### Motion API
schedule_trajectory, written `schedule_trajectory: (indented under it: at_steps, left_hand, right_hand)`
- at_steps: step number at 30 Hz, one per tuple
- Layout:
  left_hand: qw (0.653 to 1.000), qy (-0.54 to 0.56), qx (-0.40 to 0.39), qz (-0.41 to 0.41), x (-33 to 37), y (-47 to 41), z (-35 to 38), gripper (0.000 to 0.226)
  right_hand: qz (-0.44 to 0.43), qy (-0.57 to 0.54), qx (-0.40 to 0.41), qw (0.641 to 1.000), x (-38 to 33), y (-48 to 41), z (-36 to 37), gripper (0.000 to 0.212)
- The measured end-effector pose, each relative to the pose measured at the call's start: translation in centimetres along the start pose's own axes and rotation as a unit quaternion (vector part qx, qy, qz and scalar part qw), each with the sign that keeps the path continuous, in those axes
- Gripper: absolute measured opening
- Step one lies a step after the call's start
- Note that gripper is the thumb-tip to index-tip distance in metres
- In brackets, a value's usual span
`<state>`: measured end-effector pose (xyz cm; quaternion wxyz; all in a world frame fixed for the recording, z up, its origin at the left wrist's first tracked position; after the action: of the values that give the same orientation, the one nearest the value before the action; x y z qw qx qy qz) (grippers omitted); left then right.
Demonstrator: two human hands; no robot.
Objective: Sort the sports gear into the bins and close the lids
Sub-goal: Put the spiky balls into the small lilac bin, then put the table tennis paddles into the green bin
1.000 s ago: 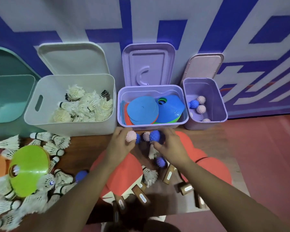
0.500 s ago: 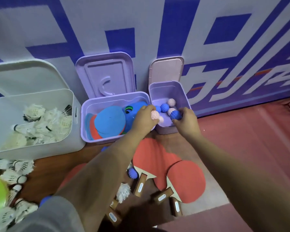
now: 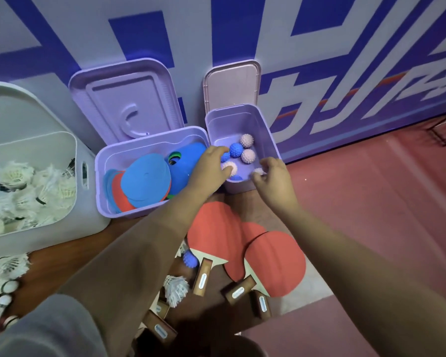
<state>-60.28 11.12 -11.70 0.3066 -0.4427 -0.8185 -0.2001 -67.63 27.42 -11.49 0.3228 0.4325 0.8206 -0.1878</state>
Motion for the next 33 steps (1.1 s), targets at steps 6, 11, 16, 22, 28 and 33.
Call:
schedule_trajectory:
  at_steps: [6,11,16,22,28,33]
  left_hand:
    - [0.998,0.026,-0.041,-0.035,0.0,9.1,2.2,0.013]
    - [0.98,0.007,-0.151,-0.127,-1.6,15.1,7.6,0.016]
    - [0.96,-0.051,-0.223,-0.161,-2.3,18.1,12.2,0.032]
    - [0.958,-0.132,-0.206,-0.151,-2.8,18.9,14.5,0.039]
    - [0.958,0.009,-0.198,-0.207,-3.7,19.7,14.6,0.046]
    - [0.897,0.283,-0.147,-0.306,-5.2,21.0,11.6,0.05]
  right_hand:
    - [0.077,-0.004,-0.036,0.996,3.1,9.7,-0.7,0.028]
    - [0.168,0.04,-0.097,0.98,7.7,15.8,0.5,0.037]
    - [0.282,0.086,-0.069,0.953,12.4,20.2,0.7,0.042]
    - [0.446,-0.134,-0.073,0.882,17.3,24.7,4.1,0.078]
    - [0.405,-0.276,0.066,0.869,15.2,24.8,2.5,0.036]
    - [0.359,-0.383,0.058,0.849,11.8,23.9,0.6,0.032]
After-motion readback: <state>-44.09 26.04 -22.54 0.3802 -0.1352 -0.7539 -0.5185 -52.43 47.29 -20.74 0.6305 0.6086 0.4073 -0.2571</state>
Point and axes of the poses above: each hand's wrist, its own y-axis away from the middle knuckle, its own z-axis out of the palm, x = y × z, the point moved 8 cm from there along -y, towards the middle knuckle, and after that the axes turned 4 degrees about -z, right-handed, at the moved point
